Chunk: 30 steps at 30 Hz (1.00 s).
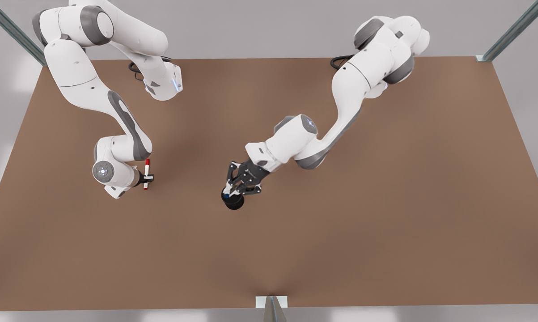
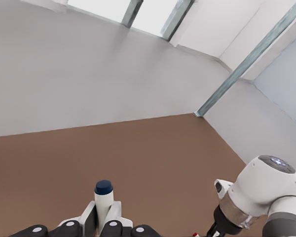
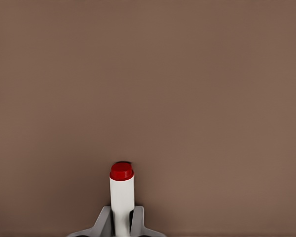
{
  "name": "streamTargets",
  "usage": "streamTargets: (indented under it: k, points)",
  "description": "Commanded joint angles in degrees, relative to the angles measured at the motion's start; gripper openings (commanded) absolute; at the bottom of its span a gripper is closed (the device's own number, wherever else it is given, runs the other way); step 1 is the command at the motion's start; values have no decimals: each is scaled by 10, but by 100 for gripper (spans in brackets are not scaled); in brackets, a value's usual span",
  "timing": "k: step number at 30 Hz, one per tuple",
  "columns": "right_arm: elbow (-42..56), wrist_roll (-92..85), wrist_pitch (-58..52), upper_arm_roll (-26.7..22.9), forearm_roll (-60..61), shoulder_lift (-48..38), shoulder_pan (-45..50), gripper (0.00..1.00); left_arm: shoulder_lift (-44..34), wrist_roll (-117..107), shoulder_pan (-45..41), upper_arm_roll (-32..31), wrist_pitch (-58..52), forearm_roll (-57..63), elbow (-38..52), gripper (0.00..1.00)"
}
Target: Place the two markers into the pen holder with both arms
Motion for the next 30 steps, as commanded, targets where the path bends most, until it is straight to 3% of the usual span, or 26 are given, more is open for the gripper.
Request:
streamTargets:
  k: [1, 15, 24, 25, 26, 30]
  points:
    - [0, -2, 0, 0, -1, 0, 0, 32, 11, 114, -15, 15, 167, 49, 4, 21]
    - [5, 0, -7, 8, -1, -19, -1, 28, 98, 108, -35, 20, 191, 48, -21, 21]
    - [136, 6, -39, 94, 2, -91, -1, 28, 127, 111, -36, 27, 192, 49, -29, 21]
    - [150, 8, -38, 109, 3, -95, 0, 28, 129, 111, -39, 27, 199, 49, -29, 53]
    - [161, 8, -39, 115, 3, -97, 0, 28, 135, 111, -47, 28, 227, 49, -29, 100]
    - [208, 23, -37, 151, 32, -111, 4, 29, 128, 109, -31, 28, 225, 87, -30, 100]
